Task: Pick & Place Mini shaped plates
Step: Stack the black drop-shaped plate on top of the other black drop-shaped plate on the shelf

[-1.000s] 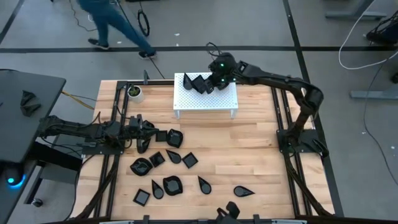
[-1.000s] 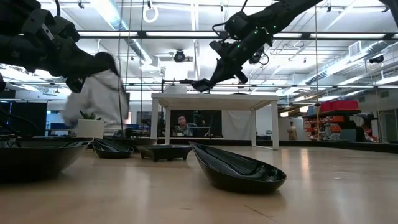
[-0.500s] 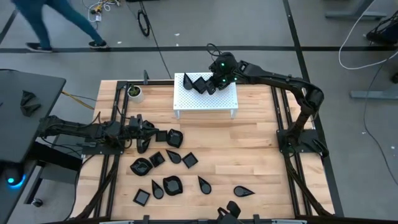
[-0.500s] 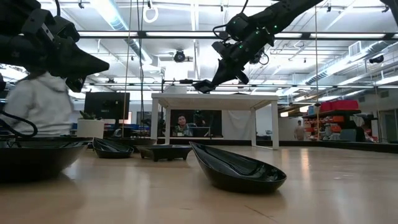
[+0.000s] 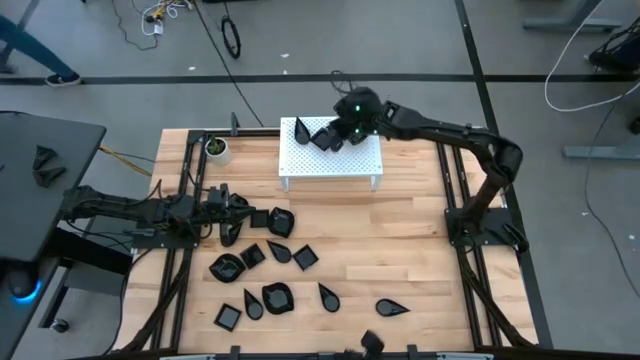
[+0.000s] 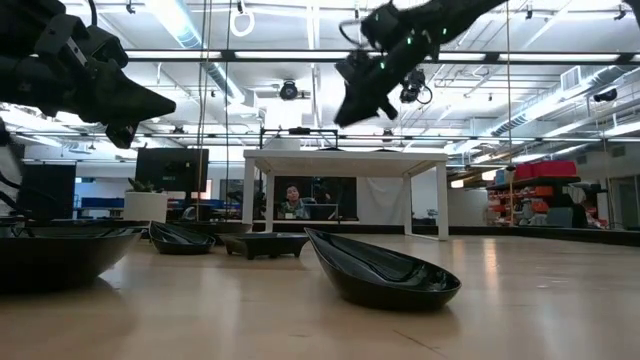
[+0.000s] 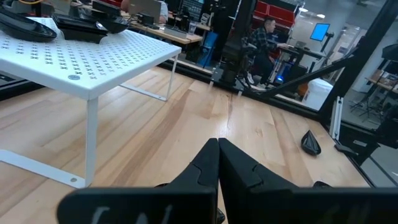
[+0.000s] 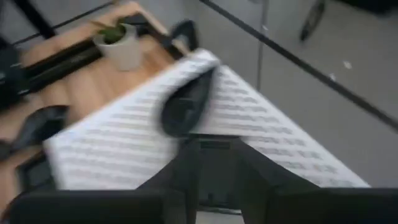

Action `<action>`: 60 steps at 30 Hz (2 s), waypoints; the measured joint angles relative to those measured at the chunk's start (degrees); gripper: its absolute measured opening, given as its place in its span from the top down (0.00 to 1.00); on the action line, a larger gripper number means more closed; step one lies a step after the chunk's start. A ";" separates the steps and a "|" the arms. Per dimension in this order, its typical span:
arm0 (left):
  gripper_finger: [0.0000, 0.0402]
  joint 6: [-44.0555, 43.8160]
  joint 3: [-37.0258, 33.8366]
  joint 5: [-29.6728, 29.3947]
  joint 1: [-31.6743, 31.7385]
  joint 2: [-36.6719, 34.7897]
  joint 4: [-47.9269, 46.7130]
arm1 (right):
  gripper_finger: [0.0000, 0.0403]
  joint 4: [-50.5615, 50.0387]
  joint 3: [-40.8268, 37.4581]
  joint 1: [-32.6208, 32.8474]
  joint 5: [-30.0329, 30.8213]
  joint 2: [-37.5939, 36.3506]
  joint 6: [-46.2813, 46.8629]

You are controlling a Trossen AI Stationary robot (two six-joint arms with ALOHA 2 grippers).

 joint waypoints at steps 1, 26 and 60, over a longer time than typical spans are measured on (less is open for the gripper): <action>0.98 0.00 0.02 0.01 0.00 0.00 -0.02 | 0.78 -0.23 0.00 1.79 0.83 -0.66 -0.88; 0.98 0.00 0.02 0.01 0.01 0.00 0.03 | 0.86 -11.31 -12.72 57.12 -6.60 -5.25 65.24; 0.98 1.46 0.02 0.00 0.01 0.24 -0.59 | 0.69 2.52 -34.44 69.28 5.41 -1.01 110.16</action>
